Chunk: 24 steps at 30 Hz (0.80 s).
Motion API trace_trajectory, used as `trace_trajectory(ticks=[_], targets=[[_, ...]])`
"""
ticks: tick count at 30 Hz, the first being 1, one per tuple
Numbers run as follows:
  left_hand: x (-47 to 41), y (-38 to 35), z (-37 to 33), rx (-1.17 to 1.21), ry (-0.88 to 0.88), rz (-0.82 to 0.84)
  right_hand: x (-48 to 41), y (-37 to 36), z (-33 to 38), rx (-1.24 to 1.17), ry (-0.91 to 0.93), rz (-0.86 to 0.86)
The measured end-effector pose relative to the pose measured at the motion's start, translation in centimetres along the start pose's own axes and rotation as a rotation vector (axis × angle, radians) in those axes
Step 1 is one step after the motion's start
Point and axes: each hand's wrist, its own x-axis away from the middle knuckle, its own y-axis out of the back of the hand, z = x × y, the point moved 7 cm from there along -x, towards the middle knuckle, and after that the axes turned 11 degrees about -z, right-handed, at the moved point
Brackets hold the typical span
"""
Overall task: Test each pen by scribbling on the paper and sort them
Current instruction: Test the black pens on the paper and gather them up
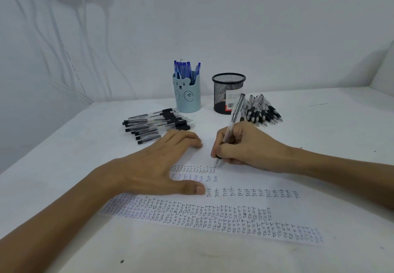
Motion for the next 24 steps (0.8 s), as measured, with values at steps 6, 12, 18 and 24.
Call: trace_trajectory(ticks=[6,12,18,24], targets=[[0.12,-0.05,-0.05,-0.001,0.0,0.009,0.56,-0.28,0.13,0.013,0.035,-0.014],[0.04,0.02,-0.11,-0.005,-0.003,0.011,0.55,-0.64,0.27,0.037,0.049,0.016],[-0.02,0.0,-0.15,-0.005,0.002,0.016,0.45,-0.64,0.28,0.047,0.051,0.016],[-0.02,-0.02,-0.08,-0.005,0.0,0.019,0.58,-0.66,0.3,0.068,0.051,0.021]])
